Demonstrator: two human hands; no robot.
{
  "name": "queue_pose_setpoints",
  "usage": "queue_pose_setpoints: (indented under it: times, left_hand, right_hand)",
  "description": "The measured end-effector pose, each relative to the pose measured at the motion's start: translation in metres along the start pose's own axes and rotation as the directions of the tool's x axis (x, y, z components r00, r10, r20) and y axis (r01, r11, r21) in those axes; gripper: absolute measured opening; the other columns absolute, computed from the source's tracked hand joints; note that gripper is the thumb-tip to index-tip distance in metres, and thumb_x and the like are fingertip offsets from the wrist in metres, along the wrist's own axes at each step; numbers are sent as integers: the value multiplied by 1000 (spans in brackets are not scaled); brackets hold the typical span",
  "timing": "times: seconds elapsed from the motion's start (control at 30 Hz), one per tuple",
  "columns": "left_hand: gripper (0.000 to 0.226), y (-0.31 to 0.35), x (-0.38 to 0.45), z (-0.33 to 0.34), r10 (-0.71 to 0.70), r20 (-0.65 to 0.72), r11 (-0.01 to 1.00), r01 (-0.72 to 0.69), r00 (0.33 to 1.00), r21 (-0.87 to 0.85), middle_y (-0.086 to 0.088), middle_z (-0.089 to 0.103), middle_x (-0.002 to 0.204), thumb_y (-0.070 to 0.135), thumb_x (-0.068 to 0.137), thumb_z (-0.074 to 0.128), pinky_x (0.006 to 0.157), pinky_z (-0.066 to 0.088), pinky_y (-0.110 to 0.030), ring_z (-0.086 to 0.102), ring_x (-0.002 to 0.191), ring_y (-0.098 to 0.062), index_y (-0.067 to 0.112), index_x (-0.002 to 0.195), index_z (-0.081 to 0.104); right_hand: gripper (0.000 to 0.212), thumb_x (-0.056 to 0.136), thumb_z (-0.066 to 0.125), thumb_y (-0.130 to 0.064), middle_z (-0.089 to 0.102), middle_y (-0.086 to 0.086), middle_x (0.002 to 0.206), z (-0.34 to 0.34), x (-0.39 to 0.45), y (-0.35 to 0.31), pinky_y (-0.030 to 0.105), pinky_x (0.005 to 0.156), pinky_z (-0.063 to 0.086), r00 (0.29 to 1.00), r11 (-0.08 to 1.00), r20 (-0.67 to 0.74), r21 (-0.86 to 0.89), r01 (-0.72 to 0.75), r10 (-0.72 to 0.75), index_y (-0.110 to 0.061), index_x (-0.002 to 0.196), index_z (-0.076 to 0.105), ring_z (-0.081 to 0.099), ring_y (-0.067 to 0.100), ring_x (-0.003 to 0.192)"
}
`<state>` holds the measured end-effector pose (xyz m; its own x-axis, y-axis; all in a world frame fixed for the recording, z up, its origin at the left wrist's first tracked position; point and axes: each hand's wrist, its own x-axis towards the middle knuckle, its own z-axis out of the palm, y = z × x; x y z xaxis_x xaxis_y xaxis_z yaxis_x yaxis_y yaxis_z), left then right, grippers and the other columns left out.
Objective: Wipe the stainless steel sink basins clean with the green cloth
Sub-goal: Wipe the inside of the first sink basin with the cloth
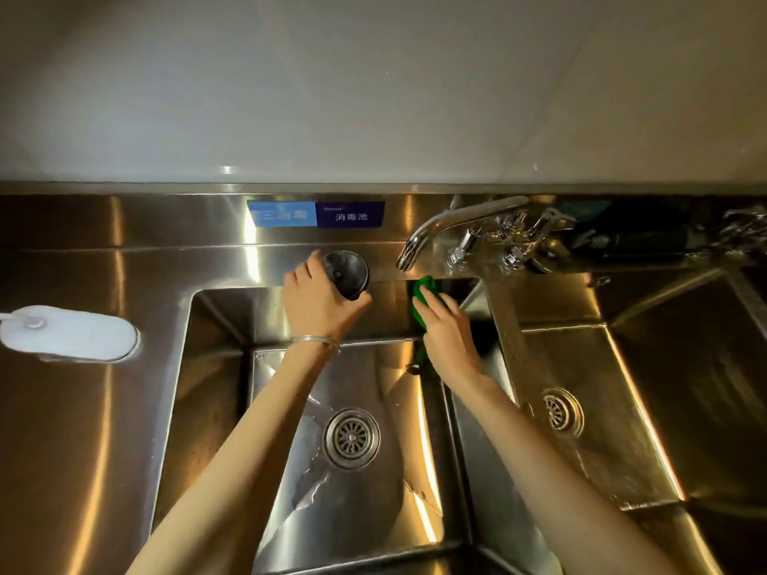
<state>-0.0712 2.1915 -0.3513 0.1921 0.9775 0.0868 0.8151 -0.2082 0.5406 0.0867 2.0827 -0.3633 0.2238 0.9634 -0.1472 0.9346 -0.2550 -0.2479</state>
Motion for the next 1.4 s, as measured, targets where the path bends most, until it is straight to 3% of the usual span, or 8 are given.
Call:
queue_pose_setpoints:
  times: [0.3, 0.5, 0.67, 0.8, 0.9, 1.1, 1.17, 1.4]
  left_hand:
    - [73, 70, 11, 55, 216, 146, 974, -224, 965, 40, -12, 54, 116, 50, 68, 70, 91, 35, -35, 46, 105, -31, 6, 121, 47]
    - [74, 82, 18, 77, 169, 168, 986, -167, 971, -28, -12, 52, 120, 46, 64, 74, 98, 35, -38, 44, 113, -32, 9, 121, 44]
    - [78, 83, 24, 86, 159, 148, 986, -151, 976, -69, -15, 50, 125, 43, 66, 75, 101, 35, -42, 43, 117, -34, 6, 127, 42]
    - [81, 84, 25, 91, 172, 100, 984, -165, 980, -75, -20, 50, 125, 41, 68, 76, 99, 36, -46, 44, 117, -38, 2, 130, 42]
    - [84, 80, 22, 86, 159, 94, 987, -154, 983, -54, -17, 48, 129, 47, 68, 74, 99, 33, -42, 42, 117, -36, 5, 133, 41]
    - [56, 30, 1, 34, 38, -65, 999, -39, 997, -15, -20, 54, 122, 33, 74, 49, 89, 41, -44, 48, 106, -41, 2, 120, 54]
    - [51, 2, -10, 16, 71, -96, 997, -67, 993, 44, -21, 58, 117, 19, 70, 60, 87, 44, -44, 51, 101, -43, 0, 117, 56]
    - [57, -59, -39, -34, 122, -27, 986, -118, 992, 118, -20, 59, 116, 1, 63, 70, 92, 44, -48, 51, 104, -42, -1, 118, 57]
  right_hand:
    - [60, 90, 46, 3, 18, -6, 156, 1, -61, 19, 26, 115, 15, 995, 981, -22, 168, -94, 99, -18, 144, 33, 22, 19, 139]
    - [57, 87, 44, 9, 21, 8, 155, 6, -61, 26, 38, 116, 22, 998, 987, 51, 154, -52, 44, -6, 142, 36, 24, 30, 139]
    - [55, 59, 69, 8, 59, 22, 125, 14, -52, 34, 46, 85, 52, 998, 989, 58, 142, -38, 30, 3, 113, 63, 61, 41, 105]
    - [59, 82, 54, 8, 30, 12, 151, 3, -40, 28, 36, 111, 27, 1000, 992, 8, 124, 16, -17, -5, 138, 42, 35, 33, 134]
    - [57, 91, 43, 2, 17, -1, 157, -5, -31, 21, 30, 114, 14, 1000, 994, -4, 111, -1, 2, -15, 145, 32, 20, 22, 141]
    - [52, 90, 43, 5, 27, 3, 154, -6, -2, -29, 30, 118, 14, 991, 978, -99, 179, 106, -89, -9, 141, 40, 25, 23, 140]
    - [53, 92, 42, 4, 26, 3, 154, -6, 19, -51, 24, 114, 8, 986, 974, -113, 176, 139, -121, -9, 142, 37, 23, 23, 140]
    - [55, 95, 44, -6, 19, 13, 155, 14, 90, -106, 41, 112, 23, 999, 999, -38, -14, 38, -39, -4, 146, 24, 22, 31, 139]
